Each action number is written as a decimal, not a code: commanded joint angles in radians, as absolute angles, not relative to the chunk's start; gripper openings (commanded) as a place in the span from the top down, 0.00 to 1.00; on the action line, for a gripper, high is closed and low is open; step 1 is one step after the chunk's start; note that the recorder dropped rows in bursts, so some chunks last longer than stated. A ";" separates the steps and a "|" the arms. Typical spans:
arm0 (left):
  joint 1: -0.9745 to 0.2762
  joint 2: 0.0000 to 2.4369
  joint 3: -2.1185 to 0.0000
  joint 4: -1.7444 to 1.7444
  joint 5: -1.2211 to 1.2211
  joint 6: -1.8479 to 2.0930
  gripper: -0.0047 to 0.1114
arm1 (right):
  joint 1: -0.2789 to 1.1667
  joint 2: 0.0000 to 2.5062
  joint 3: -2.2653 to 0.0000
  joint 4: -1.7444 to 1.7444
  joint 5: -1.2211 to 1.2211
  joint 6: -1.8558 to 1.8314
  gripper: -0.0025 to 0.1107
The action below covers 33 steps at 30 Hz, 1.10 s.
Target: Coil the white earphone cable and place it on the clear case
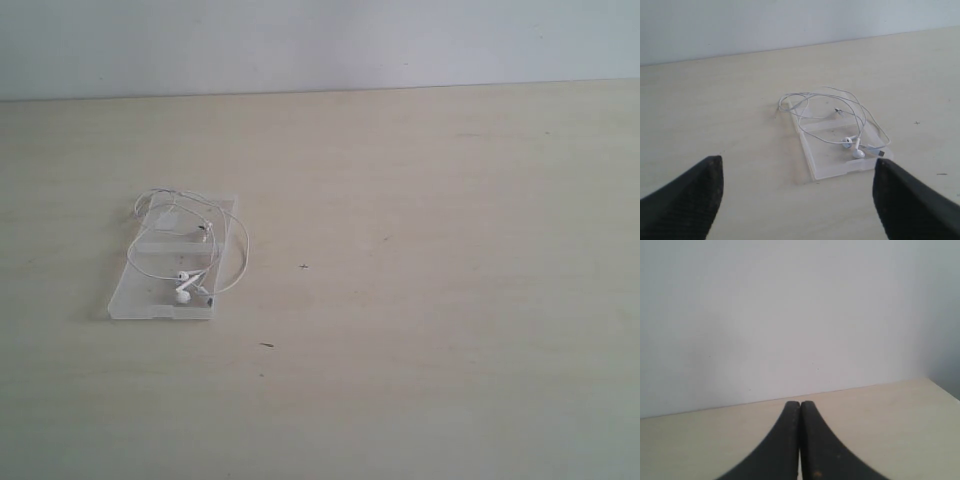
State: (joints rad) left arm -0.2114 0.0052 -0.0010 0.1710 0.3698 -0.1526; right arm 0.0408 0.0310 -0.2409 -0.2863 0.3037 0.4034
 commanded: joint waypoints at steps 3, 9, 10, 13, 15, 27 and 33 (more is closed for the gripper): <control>-0.219 0.000 0.000 0.173 0.369 -0.155 0.29 | 0.009 0.000 -0.195 -0.217 0.289 0.308 0.98; -0.219 0.000 0.000 0.173 0.369 -0.155 0.29 | 0.009 0.000 -0.091 -0.062 0.170 0.151 0.98; -0.219 0.000 0.000 0.173 0.369 -0.155 0.29 | 0.009 0.000 -0.079 -0.047 0.164 0.119 0.98; -0.219 0.000 0.000 0.173 0.369 -0.155 0.29 | 0.009 0.000 -0.042 -0.007 0.162 0.048 0.98; -0.219 0.000 0.000 0.173 0.369 -0.155 0.29 | 0.009 0.000 -0.021 0.000 0.162 0.019 0.98; -0.219 0.000 0.000 0.173 0.369 -0.155 0.29 | 0.009 0.000 0.000 0.000 0.183 -0.043 0.98; -0.219 0.000 0.000 0.173 0.369 -0.155 0.29 | 0.009 0.000 0.000 0.000 0.260 -0.110 0.98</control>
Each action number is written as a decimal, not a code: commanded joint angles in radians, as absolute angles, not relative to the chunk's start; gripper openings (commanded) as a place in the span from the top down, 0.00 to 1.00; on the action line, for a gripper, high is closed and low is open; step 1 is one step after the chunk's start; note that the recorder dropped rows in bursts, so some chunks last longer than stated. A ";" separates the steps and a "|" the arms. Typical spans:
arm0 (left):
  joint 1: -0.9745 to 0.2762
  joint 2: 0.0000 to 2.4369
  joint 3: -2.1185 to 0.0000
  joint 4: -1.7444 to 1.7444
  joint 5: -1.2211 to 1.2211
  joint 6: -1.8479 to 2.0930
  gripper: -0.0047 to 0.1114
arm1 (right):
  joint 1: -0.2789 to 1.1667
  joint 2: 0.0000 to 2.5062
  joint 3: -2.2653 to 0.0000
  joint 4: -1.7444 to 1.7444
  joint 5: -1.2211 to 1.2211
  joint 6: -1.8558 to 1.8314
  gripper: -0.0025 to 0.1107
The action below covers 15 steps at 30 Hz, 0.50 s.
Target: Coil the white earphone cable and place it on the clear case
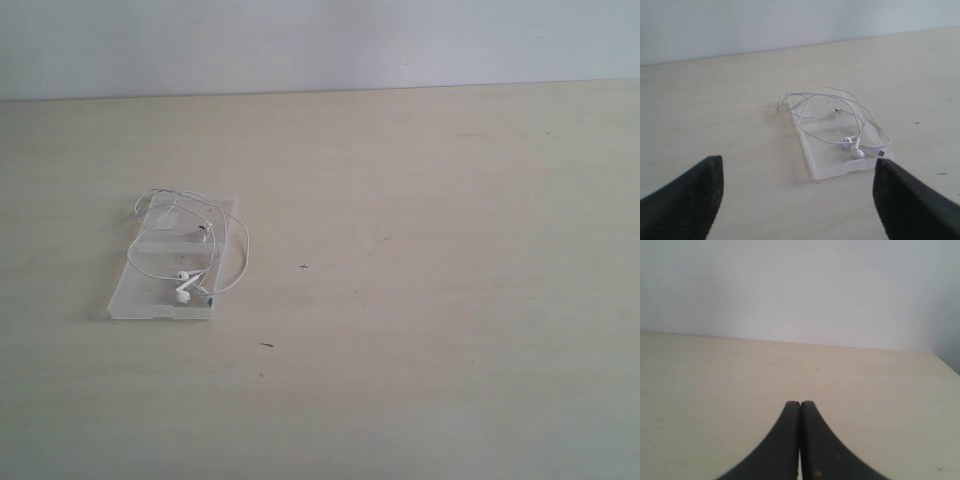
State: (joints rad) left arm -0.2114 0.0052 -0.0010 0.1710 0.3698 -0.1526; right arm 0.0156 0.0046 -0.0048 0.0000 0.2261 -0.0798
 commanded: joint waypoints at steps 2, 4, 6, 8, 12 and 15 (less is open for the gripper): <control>-0.219 0.000 0.000 0.173 0.369 -0.155 0.29 | 0.009 0.000 0.000 0.000 0.260 -0.098 0.98; -0.219 0.000 0.000 0.173 0.369 -0.155 0.29 | 0.009 0.000 0.000 0.000 0.260 -0.078 0.98; -0.219 0.000 0.000 0.173 0.369 -0.155 0.29 | 0.009 0.000 0.000 0.000 0.260 -0.078 0.98; -0.219 0.000 0.000 0.173 0.369 -0.155 0.29 | 0.009 0.000 0.000 0.000 0.260 -0.078 0.98; -0.219 0.000 0.000 0.173 0.369 -0.155 0.29 | 0.009 0.000 0.000 0.000 0.260 -0.078 0.98; -0.219 0.000 0.000 0.173 0.369 -0.155 0.29 | 0.009 0.000 0.000 0.000 0.260 -0.078 0.98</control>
